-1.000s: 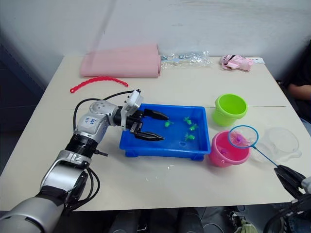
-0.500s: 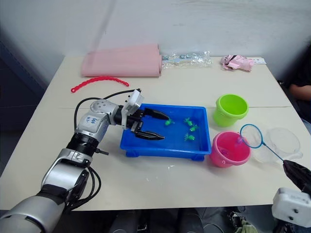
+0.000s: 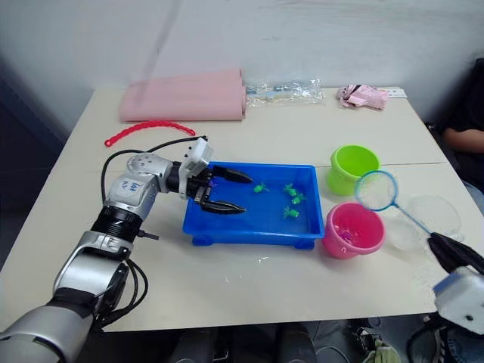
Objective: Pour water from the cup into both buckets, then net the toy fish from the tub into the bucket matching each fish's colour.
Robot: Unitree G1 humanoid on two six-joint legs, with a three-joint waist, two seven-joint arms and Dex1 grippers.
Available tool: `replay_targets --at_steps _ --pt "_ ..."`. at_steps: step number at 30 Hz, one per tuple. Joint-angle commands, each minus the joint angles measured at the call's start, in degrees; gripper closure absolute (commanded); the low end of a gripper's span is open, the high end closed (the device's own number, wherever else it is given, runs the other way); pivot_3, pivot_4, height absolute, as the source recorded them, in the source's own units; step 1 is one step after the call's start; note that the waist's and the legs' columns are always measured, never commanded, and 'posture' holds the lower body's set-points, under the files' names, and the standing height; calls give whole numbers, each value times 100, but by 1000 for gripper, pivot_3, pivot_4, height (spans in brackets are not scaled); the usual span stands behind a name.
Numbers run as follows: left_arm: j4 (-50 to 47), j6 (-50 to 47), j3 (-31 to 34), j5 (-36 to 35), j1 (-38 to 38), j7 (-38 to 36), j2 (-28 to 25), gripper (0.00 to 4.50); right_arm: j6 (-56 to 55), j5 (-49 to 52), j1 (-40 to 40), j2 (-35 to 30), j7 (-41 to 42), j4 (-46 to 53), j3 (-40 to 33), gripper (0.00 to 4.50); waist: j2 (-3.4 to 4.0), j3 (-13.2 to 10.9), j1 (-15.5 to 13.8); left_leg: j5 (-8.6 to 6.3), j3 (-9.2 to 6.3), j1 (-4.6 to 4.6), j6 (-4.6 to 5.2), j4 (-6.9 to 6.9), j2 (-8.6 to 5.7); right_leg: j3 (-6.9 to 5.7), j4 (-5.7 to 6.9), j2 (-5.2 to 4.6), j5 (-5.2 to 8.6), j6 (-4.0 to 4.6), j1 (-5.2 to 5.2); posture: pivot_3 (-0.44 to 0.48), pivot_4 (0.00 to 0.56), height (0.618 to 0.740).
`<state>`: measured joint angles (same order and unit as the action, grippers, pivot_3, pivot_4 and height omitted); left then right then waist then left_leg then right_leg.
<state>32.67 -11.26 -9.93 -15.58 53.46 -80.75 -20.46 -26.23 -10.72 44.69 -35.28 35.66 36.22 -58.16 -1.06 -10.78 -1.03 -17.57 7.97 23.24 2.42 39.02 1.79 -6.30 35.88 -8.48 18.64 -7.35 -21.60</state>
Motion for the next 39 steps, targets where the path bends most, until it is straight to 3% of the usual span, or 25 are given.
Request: replay_targets --at_steps 1,7,10,15,23,30,39 --pt "-392 -281 463 24 -471 163 -889 31 3626 4566 -866 -1553 499 383 1269 4500 1 0 35 0 0 -1 0 0 0 1 1 0 0 0 1 0 150 738" --pt "-1379 -767 922 -113 -1285 513 -1614 31 5412 5870 -3506 -2300 551 -3 3533 4500 1 0 147 -2 -4 -8 5 -2 6 2 4 -7 2 5 5 0 150 738" --pt "-1934 -1003 1187 -178 -1730 713 -1916 31 6124 5957 -4649 -2136 690 -315 4427 4500 3 -3 166 0 -12 -6 6 1 6 1 5 -9 3 6 7 0 150 738" --pt "-2872 -1520 1822 -326 -2560 1114 -2272 31 6713 4984 -6212 -1519 1103 -1155 6074 4500 6 -4 98 4 -33 4 3 4 0 2 5 -15 4 9 9 0 150 738" --pt "-4027 -2215 2411 -667 -3399 1781 -2444 31 6760 3928 -7713 -691 1221 -2537 7555 4500 2 -5 140 5 -32 26 3 7 -3 -45 13 -9 0 1 3 0 150 738" --pt "-4412 -2446 2554 -918 -3635 2122 -2545 31 6183 2969 -8454 240 996 -3777 7802 4500 3 -5 137 5 -24 26 -4 3 -2 -42 17 -6 0 1 -4 0 150 738" --pt "-4245 -2338 2388 -1021 -3418 2298 -2565 31 6111 2758 -8732 1088 483 -4294 7157 4500 3 -5 212 5 -18 26 -10 -6 -1 -39 16 -2 0 1 -8 0 150 738"
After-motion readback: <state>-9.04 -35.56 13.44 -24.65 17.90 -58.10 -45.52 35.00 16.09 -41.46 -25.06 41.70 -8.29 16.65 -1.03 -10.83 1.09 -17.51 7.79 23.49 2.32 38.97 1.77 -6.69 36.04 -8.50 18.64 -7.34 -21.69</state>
